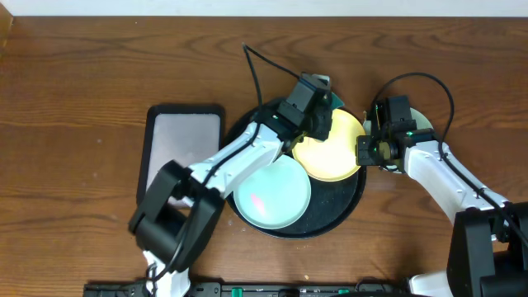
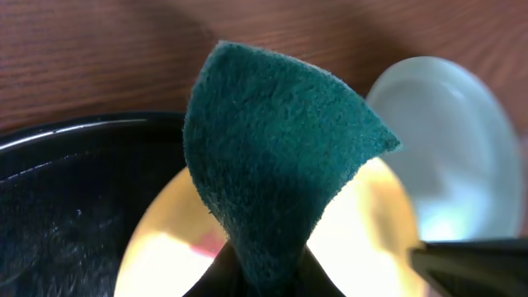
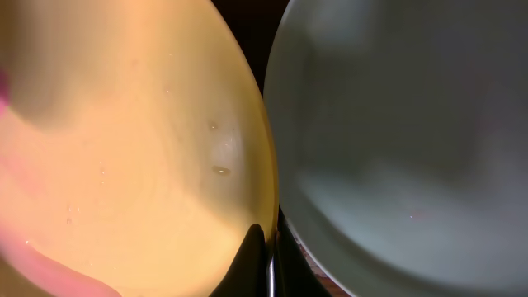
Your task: Clean dirty plates on tray and stack at the side
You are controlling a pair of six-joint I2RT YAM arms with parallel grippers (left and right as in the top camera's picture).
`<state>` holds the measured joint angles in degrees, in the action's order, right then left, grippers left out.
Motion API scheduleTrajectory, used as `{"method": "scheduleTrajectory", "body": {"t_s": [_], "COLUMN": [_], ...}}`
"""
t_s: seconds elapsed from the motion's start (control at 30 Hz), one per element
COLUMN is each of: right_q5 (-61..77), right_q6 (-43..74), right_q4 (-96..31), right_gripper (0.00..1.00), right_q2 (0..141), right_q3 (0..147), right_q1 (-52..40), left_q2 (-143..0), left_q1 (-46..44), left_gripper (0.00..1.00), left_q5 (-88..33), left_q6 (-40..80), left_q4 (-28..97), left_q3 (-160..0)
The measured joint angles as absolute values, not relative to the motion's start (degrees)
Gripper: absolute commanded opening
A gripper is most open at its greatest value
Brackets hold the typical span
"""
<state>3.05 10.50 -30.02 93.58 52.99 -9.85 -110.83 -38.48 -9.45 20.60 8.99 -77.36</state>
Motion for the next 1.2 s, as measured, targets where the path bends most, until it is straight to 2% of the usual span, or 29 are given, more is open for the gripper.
{"method": "scheduleTrajectory", "body": {"t_s": [0.23,0.27,0.3,0.53,0.63,0.73,0.77,0.8,0.9,1.03,1.2], "right_q5": [3.07,3.05,3.07,3.22,3.22,3.22,3.22,3.22,3.22,3.22,3.22], "right_q6": [10.50,10.50,10.50,10.50,10.50,10.50,10.50,10.48,10.50,10.50,10.48], "right_q4": [-30.00,-30.00,-30.00,-29.98,-29.98,-29.98,-29.98,-30.00,-30.04,-30.11,-30.13], "right_gripper": [0.01,0.01,0.01,0.02,0.02,0.02,0.02,0.02,0.02,0.02,0.02], "right_q2": [93.58,93.58,93.58,93.56,93.56,93.56,93.56,93.56,93.56,93.56,93.56], "right_q3": [52.99,52.99,52.99,53.12,53.12,53.12,53.12,53.12,53.12,53.12,53.15], "right_q1": [-9.85,-9.85,-9.85,-9.85,-9.85,-9.85,-9.85,-9.85,-9.85,-9.85,-9.85], "left_q2": [-115.18,-115.70,-116.18,-118.19,-118.10,-117.14,-116.51,-115.85,-114.32,-113.99,-114.02], "left_q1": [-38.48,-38.46,-38.46,-38.37,-38.37,-38.35,-38.37,-38.37,-38.37,-38.37,-38.37], "left_gripper": [0.08,0.14,0.36,0.37,0.49,0.50,0.47,0.38,0.35,0.47,0.48], "left_q5": [-7.31,-7.03,-6.63,-5.56,-5.56,-5.48,-5.41,-5.37,-5.34,-5.32,-5.17], "left_q6": [19.46,19.49,19.55,19.88,19.97,19.97,20.08,20.12,20.08,20.27,20.62], "left_q4": [9.04,9.28,9.45,9.54,9.47,9.54,9.50,9.50,9.54,10.13,10.26], "left_q3": [-77.36,-77.36,-77.36,-77.36,-77.36,-77.36,-77.36,-77.36,-77.36,-77.36,-77.36]}}
